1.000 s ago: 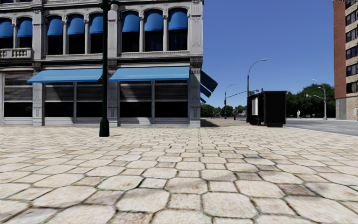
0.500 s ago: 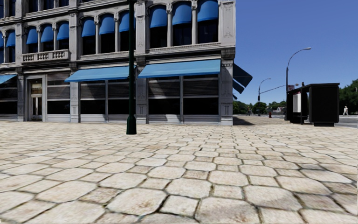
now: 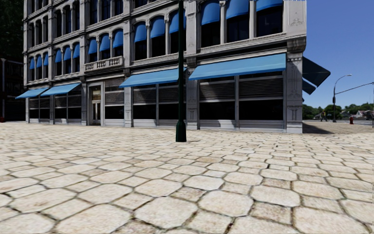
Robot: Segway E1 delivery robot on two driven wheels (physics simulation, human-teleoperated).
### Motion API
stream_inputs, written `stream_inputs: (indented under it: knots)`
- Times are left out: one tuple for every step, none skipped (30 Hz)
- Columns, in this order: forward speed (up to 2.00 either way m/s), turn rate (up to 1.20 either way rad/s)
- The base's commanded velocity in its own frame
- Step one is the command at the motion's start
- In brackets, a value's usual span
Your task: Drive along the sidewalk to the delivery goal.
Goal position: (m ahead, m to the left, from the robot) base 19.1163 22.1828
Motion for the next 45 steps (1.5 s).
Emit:
stream_inputs:
  knots:
    - [1.2,0.58]
    - [2.0,0.58]
    - [2.0,0.58]
    - [2.0,0.58]
    - [2.0,0.58]
    - [2.0,0.58]
    - [2.0,0.58]
    - [2.0,0.58]
    - [2.0,0.58]
    - [2.0,0.58]
    - [2.0,0.58]
    - [2.0,0.58]
    - [2.0,0.58]
    - [2.0,0.58]
    - [2.0,0.57]
    - [2.0,0.57]
    - [2.0,0.56]
    - [2.0,0.56]
    - [2.0,0.56]
    - [2.0,0.56]
    - [2.0,0.56]
    - [2.0,0.56]
    - [2.0,0.56]
    - [2.0,0.56]
    - [2.0,0.56]
    - [2.0,0.56]
    - [2.0,0.56]
    - [2.0,0.56]
    - [2.0,0.56]
    - [2.0,0.56]
    - [2.0,0.56]
    - [2.0,0.56]
    - [2.0,0.56]
    - [2.0,0.56]
    - [2.0,0.56]
    - [2.0,0.56]
    - [2.0,0.56]
    - [2.0,0.56]
    - [2.0,0.56]
    - [2.0,0.56]
    - [2.0,0.56]
    - [2.0,0.56]
    - [2.0,0.56]
    - [2.0,0.56]
    - [2.0,0.56]
